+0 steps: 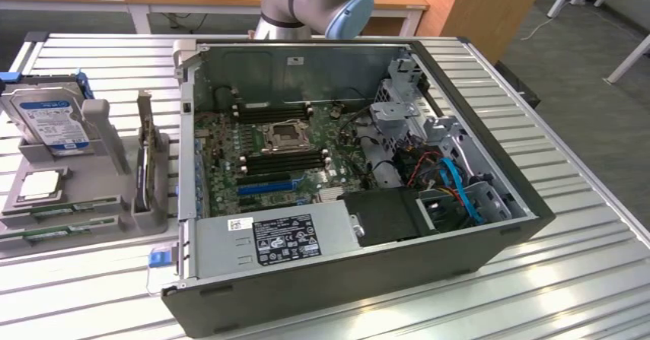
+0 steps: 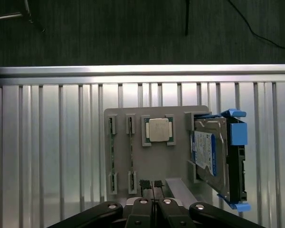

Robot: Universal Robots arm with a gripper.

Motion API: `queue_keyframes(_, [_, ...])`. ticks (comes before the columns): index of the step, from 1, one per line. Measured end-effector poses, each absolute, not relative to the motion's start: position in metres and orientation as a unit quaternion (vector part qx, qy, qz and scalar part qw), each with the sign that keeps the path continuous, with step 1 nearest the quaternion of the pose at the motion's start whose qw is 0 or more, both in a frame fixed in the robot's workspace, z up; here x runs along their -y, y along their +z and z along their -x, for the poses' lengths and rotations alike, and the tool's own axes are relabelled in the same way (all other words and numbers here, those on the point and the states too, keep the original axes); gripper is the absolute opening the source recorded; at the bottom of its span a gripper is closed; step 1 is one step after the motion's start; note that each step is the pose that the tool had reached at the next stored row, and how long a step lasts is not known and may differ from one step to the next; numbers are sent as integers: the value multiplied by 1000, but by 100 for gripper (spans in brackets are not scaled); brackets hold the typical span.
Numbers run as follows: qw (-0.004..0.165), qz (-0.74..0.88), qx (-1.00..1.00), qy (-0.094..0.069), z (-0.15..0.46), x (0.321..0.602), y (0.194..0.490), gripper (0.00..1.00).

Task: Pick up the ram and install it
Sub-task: 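Pick up the ram and move it above insertion slot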

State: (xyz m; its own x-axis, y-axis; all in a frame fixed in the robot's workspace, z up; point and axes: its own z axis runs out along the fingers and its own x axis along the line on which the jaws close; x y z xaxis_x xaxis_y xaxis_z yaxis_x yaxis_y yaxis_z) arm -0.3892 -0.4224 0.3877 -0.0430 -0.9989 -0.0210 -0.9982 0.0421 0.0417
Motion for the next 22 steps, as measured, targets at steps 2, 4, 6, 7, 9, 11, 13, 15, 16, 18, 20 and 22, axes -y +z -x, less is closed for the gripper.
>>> queue_keyframes(2, [7,-692,722,-22,389,422,388,10])
queue_keyframes(4, [7,-692,722,-22,389,422,388,10])
queue_keyframes(6, [7,-692,722,-22,389,422,388,10])
queue_keyframes(7, [7,-692,722,-22,389,422,388,10])
queue_keyframes(9, [7,-692,722,-22,389,422,388,10])
queue_keyframes(11, [7,-692,722,-22,389,422,388,16])
queue_keyframes(13, [7,-692,722,-22,389,422,388,24])
queue_keyframes(15, [7,-692,722,-22,389,422,388,24])
queue_keyframes(16, [7,-692,722,-22,389,422,388,24])
queue_keyframes(18, [7,-692,722,-22,389,422,388,24])
queue_keyframes(20, [7,-692,722,-22,389,422,388,24])
queue_keyframes(22, [7,-692,722,-22,389,422,388,25])
